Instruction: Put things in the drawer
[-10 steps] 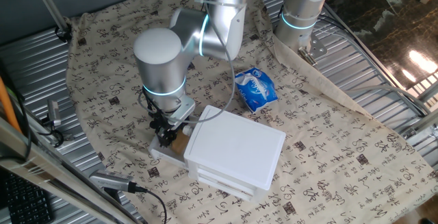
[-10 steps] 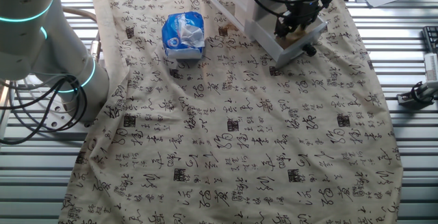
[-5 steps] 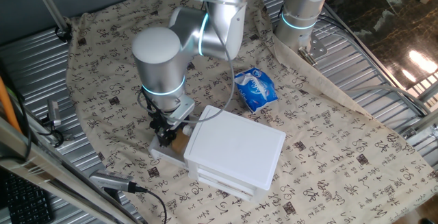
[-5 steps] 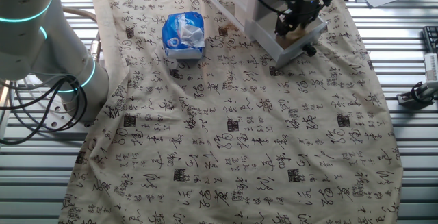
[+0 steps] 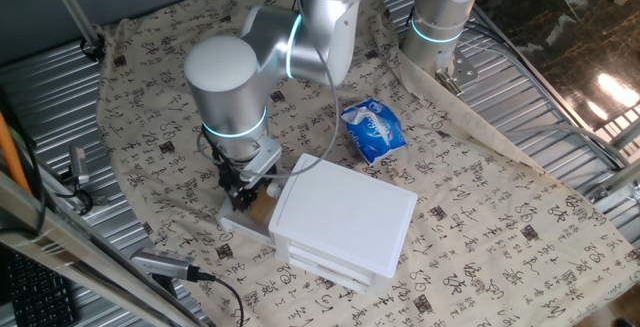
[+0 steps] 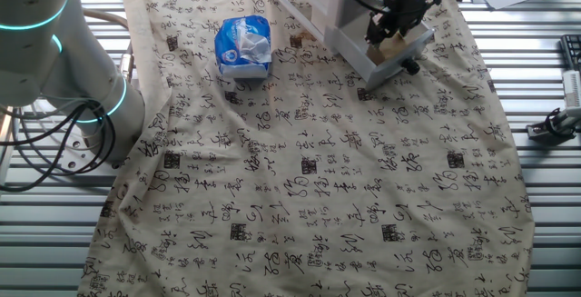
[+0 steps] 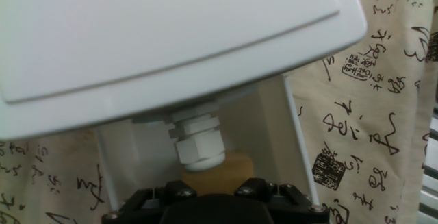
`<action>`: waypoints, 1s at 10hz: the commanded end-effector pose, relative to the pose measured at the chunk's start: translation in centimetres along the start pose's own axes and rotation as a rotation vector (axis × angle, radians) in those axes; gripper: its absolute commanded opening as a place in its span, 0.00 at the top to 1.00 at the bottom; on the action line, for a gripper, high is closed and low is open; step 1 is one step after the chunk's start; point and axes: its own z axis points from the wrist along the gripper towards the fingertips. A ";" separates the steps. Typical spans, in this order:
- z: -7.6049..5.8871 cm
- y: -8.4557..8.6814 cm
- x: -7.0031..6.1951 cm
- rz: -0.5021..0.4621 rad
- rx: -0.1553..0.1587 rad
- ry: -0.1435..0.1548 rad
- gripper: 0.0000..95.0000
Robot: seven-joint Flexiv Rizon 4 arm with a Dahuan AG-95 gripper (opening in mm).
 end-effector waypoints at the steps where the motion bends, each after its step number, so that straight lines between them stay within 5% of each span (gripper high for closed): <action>1: -0.4 0.1 0.1 -0.001 -0.004 -0.007 0.40; 6: -3.4 0.5 1.2 0.000 -0.017 -0.023 0.40; 10: -4.7 -0.4 2.5 -0.037 -0.026 0.009 0.40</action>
